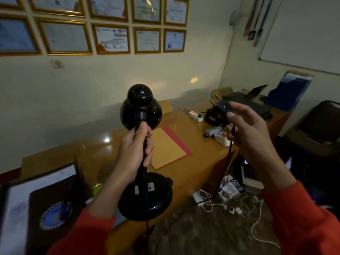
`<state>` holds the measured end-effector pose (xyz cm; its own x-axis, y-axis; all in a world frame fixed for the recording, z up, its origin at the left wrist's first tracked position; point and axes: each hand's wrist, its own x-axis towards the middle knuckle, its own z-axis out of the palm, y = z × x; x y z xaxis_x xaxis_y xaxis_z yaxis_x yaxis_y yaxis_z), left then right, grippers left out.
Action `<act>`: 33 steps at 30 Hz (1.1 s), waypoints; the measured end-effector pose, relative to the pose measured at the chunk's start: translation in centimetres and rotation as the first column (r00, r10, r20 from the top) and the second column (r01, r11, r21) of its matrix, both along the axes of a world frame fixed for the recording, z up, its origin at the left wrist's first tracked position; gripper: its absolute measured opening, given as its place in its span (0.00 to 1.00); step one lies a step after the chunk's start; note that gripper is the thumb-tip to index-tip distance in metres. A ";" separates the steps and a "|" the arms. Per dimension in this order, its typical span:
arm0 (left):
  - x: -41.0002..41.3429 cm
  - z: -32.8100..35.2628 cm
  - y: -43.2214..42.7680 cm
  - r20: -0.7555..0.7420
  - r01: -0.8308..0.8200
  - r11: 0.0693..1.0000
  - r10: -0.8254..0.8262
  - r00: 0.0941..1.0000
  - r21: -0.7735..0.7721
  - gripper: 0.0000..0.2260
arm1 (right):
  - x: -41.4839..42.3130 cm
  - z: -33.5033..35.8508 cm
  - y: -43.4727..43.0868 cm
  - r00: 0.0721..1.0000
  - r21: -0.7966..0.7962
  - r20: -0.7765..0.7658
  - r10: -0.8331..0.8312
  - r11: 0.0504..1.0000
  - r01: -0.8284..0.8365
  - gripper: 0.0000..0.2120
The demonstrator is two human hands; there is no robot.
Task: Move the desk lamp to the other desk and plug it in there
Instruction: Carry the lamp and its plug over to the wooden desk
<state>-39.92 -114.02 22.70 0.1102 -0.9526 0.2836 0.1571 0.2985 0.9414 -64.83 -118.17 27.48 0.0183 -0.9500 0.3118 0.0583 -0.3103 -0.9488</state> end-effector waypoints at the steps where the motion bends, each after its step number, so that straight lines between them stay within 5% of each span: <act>1: -1.1 -0.1 -1.2 -0.001 0.006 1.000 -0.006 1.000 -0.002 0.17 | -1.0 0.0 -0.8 1.000 0.000 0.006 -0.005 1.000 0.005 0.13; 13: -11.8 -3.0 -17.2 -0.030 0.028 1.000 -0.028 0.999 0.007 0.16 | -10.8 -0.7 -14.9 0.998 -0.011 -0.046 -0.042 0.999 0.042 0.11; 33: -24.7 -9.6 -42.0 0.058 -0.325 0.940 0.320 0.946 0.106 0.12 | -20.9 0.3 -43.6 0.985 0.010 -0.024 0.172 0.985 -0.171 0.11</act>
<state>-64.65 -155.99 13.14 0.4076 -0.8938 0.1872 0.0324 0.2190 0.9752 -85.77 -161.73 27.76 0.1886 -0.9344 0.3021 0.0870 -0.2905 -0.9529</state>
